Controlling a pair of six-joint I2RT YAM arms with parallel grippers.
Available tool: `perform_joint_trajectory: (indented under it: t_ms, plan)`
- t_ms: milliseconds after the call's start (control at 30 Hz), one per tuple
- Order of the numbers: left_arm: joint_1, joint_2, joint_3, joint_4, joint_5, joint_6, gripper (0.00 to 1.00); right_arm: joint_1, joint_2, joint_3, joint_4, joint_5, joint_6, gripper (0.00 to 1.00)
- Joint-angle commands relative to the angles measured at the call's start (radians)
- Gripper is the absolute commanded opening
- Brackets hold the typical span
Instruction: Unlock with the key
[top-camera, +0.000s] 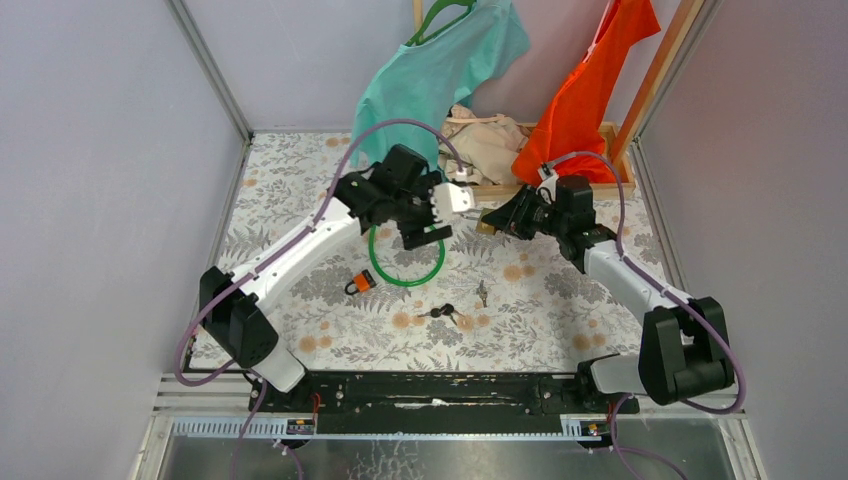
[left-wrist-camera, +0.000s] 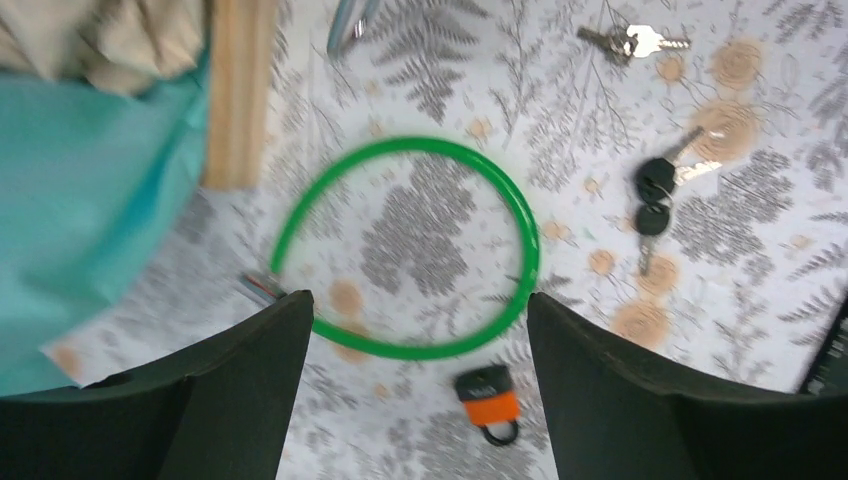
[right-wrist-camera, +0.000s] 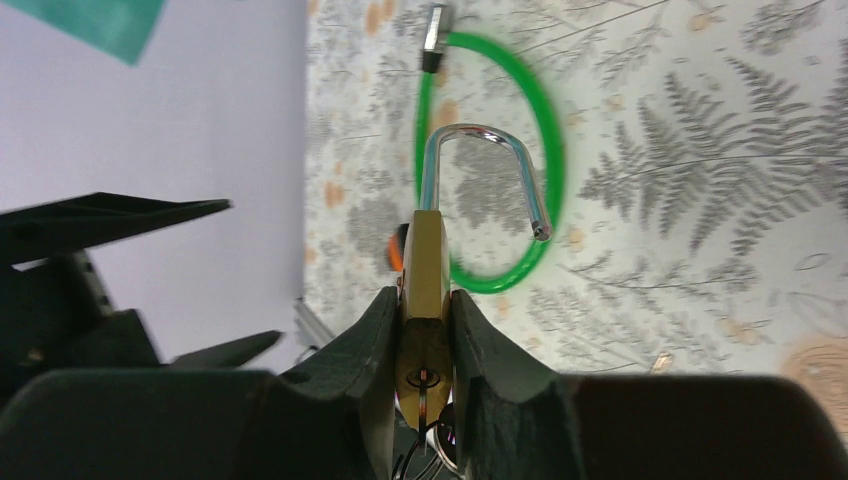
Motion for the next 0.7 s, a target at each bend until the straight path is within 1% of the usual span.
perform_joint_trajectory:
  t_ms: [0,133,233,333,500,667]
  plan:
    - [0.108,-0.008,0.020,-0.173,0.194,-0.111,0.85,0.008,0.053,0.036,0.115,0.076,-0.151,0.00]
    - [0.206,-0.015,0.015,-0.176,0.246,-0.125,0.84,0.014,0.134,0.023,0.165,0.095,-0.201,0.00]
    - [0.260,-0.023,0.018,-0.177,0.278,-0.125,0.83,0.036,0.169,0.024,0.129,0.131,-0.262,0.00]
    - [0.284,-0.030,0.012,-0.167,0.274,-0.126,0.82,0.041,0.185,-0.002,0.132,0.128,-0.254,0.00]
    - [0.309,-0.048,-0.017,-0.123,0.247,-0.125,0.81,0.055,0.168,-0.092,0.160,0.135,-0.232,0.00]
    - [0.331,-0.056,-0.040,-0.118,0.237,-0.125,0.80,0.058,0.186,-0.130,0.155,0.115,-0.205,0.00]
